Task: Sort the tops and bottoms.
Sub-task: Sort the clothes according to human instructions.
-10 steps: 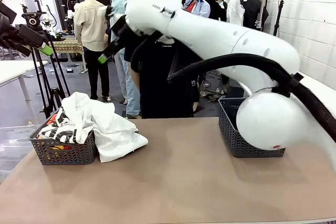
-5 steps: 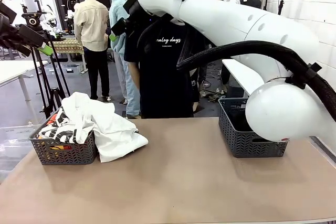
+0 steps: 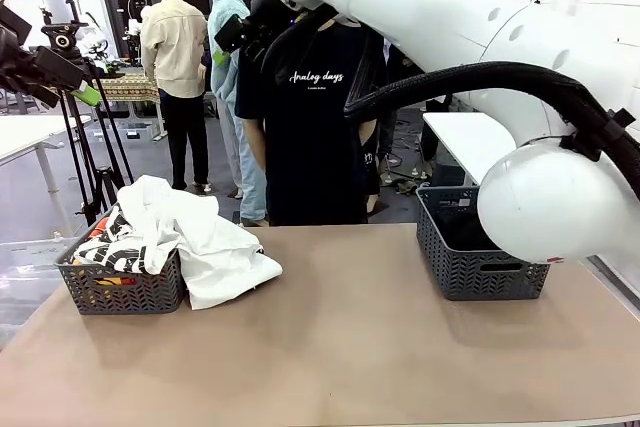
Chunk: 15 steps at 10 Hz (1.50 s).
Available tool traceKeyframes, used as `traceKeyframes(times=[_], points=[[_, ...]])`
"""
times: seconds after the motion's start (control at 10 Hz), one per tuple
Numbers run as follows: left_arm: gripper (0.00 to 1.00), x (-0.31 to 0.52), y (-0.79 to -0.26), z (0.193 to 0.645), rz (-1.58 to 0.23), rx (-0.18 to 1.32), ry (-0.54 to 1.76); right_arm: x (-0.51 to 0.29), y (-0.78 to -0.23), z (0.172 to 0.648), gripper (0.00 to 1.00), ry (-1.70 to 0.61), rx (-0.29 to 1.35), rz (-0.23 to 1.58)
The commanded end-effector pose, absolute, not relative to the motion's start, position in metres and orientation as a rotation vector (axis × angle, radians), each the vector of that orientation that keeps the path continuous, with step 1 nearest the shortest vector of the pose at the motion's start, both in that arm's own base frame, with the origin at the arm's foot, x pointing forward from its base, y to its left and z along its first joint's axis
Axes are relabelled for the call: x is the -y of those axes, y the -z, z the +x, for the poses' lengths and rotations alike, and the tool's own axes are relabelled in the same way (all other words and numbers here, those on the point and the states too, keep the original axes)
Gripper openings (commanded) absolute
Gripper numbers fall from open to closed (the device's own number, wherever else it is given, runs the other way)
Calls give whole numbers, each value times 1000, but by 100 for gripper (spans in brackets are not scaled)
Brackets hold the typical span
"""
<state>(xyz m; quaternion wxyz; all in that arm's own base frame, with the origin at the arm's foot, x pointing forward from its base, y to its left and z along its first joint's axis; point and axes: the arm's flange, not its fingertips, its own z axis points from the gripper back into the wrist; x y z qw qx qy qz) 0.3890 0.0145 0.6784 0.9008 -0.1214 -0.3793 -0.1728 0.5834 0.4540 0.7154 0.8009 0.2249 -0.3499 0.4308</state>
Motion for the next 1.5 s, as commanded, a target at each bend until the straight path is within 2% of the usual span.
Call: traceKeyframes(times=[0.0, 0.1, 0.2, 0.5, 0.6, 0.8, 1.1, 1.3, 1.4], points=[[100, -15, -679, 389, -249, 786, 357, -249, -532, 307, 100, -813, 669, 482], [100, -15, -679, 389, -249, 786, 357, -244, -523, 294, 100, -786, 683, 466], [100, -15, -679, 389, -249, 786, 357, -449, -720, 580, 100, -881, 711, 486], [100, -15, -679, 389, -249, 786, 357, -444, -723, 576, 100, -849, 686, 480], [100, -15, -679, 389, -249, 786, 357, -463, -705, 588, 100, -930, 523, 420], [100, -15, -679, 389, -249, 786, 357, -381, -702, 574, 100, -709, 504, 390], [100, -15, -679, 389, -249, 786, 357, -248, -729, 508, 100, -352, 557, 335], [100, -15, -679, 389, -249, 786, 357, -222, -739, 481, 100, -312, 525, 355], [100, -15, -679, 389, -249, 786, 357, -255, -798, 575, 100, -375, 557, 331]])
